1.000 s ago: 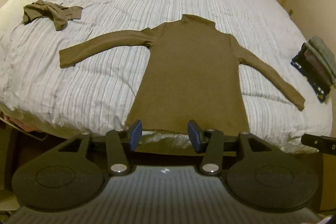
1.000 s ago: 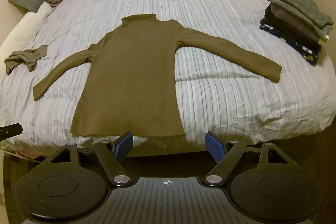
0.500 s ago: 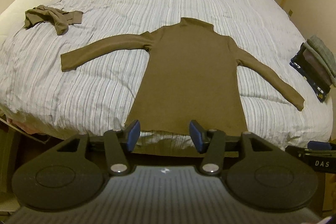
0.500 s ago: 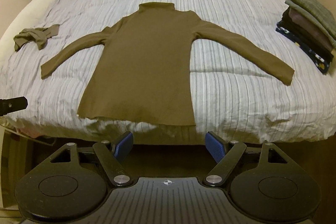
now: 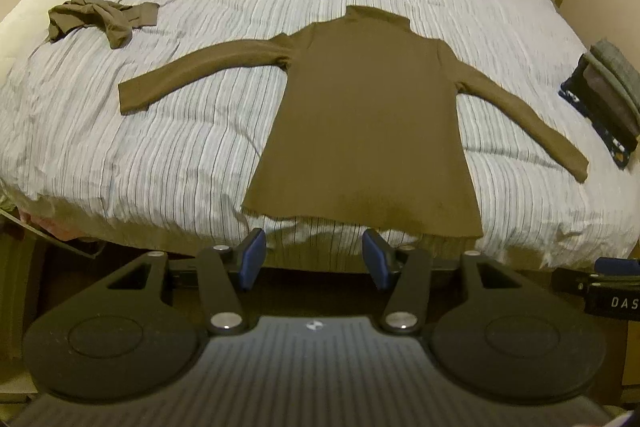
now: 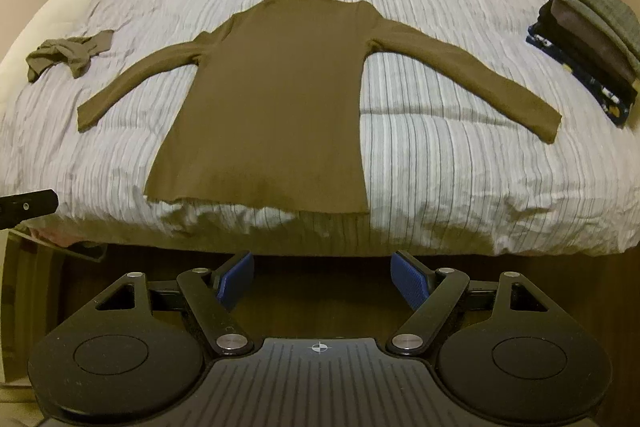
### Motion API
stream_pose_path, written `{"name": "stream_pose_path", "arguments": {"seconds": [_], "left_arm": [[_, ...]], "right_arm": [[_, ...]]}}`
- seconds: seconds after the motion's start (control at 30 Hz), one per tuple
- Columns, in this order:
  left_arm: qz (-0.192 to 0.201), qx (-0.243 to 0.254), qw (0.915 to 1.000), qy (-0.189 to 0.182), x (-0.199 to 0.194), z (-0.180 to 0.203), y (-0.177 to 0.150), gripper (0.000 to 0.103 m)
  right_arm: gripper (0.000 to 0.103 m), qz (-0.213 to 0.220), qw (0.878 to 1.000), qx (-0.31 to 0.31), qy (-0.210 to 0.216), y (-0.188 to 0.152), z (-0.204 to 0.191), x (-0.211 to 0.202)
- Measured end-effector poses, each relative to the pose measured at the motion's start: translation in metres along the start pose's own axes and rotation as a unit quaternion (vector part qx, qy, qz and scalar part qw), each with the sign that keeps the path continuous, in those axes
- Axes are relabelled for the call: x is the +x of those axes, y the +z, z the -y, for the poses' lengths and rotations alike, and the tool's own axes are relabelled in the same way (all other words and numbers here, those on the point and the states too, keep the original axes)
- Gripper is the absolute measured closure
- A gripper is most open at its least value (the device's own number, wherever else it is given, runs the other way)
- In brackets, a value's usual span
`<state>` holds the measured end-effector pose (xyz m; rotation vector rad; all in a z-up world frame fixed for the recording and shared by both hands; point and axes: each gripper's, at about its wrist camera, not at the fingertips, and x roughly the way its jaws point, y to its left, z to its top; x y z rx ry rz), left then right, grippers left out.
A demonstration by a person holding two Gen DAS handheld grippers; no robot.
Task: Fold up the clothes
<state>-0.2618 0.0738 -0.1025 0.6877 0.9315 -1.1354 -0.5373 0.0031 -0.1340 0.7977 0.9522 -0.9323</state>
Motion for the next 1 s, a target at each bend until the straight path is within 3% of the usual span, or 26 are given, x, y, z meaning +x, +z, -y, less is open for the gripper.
{"name": "stream_pose_path", "arguments": {"seconds": [0.4,1.0], "left_arm": [[-0.012,-0.009,0.9999,0.005,0.003,0.0,-0.008,0.054],[-0.02,-0.035,0.9987,0.031,0.008,0.001,0.001,0.053]], "right_arm": [[0.024,-0.005,1.0,-0.024,0.001,-0.004,-0.005,0.002],[0.024,-0.014,0.997,-0.071,0.029,0.017,-0.015,0.017]]}}
